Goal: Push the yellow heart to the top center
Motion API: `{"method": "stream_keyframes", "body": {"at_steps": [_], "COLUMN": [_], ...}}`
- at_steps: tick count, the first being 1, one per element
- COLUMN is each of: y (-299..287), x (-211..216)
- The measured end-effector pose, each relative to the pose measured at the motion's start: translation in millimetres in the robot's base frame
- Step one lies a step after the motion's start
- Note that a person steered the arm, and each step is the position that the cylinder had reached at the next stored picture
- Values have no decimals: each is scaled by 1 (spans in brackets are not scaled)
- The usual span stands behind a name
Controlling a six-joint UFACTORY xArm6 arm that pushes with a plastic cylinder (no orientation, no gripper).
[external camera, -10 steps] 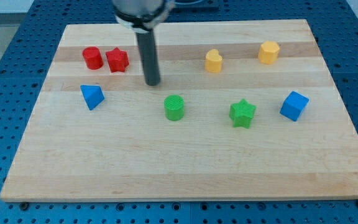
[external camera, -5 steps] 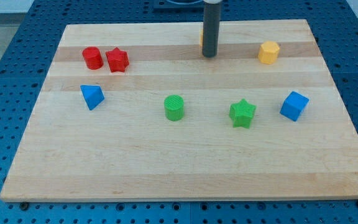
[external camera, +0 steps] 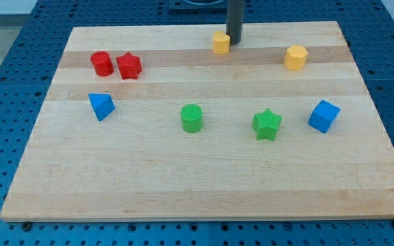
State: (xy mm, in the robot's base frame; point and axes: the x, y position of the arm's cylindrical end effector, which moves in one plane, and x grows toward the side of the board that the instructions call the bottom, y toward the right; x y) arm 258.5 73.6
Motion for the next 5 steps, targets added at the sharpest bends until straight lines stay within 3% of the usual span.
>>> {"method": "stream_keyframes", "body": {"at_steps": [2,4,5], "y": [-21,-70,-52], "x": [22,-9,-6]}}
